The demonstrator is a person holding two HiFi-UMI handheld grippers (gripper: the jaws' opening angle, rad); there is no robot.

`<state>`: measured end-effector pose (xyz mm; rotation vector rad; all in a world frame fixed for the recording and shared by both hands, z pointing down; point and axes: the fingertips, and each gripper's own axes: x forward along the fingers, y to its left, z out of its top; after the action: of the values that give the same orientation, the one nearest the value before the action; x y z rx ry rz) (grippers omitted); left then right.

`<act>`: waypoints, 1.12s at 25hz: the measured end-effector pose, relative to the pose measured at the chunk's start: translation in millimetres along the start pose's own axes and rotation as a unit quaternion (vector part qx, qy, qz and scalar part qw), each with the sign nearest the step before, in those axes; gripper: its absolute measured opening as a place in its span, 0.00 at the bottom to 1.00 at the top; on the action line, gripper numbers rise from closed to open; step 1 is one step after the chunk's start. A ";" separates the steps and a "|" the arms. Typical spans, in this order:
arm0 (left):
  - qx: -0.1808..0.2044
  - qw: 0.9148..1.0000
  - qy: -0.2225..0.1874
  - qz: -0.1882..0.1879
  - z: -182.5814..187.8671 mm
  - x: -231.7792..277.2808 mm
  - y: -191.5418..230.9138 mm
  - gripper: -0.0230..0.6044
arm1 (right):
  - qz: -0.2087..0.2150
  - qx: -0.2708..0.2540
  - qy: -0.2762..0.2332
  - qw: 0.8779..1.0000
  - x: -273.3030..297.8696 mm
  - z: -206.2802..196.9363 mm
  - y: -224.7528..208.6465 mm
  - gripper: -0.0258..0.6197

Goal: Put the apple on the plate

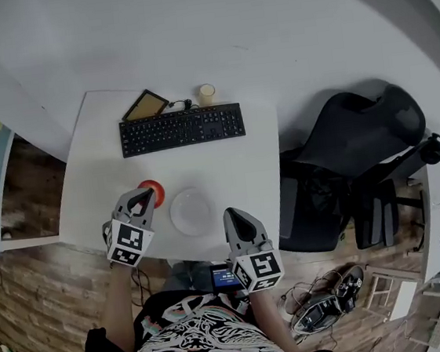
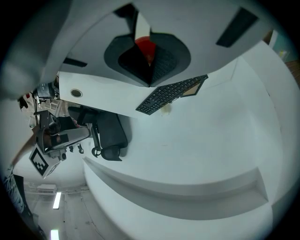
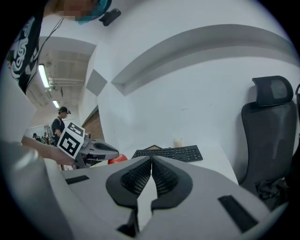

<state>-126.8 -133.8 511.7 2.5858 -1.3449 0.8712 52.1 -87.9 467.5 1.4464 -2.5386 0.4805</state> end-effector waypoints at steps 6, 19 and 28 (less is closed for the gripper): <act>0.022 0.999 -0.006 -0.027 10.6 11.6 -29.7 0.06 | -0.016 0.011 0.002 1.000 -10.3 -8.5 -18.6 0.09; 0.049 0.995 -0.008 -0.088 32.0 25.3 -87.3 0.06 | -0.043 0.018 -0.010 0.999 -29.8 -4.0 -50.8 0.09; 0.054 0.992 0.002 -0.111 21.2 34.1 -103.0 0.06 | -0.045 0.045 -0.008 0.998 -30.0 -10.3 -58.0 0.09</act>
<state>-22.1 -103.2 529.4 2.7436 -1.0086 0.9337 117.2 -87.6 478.7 1.5943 -2.4792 0.5789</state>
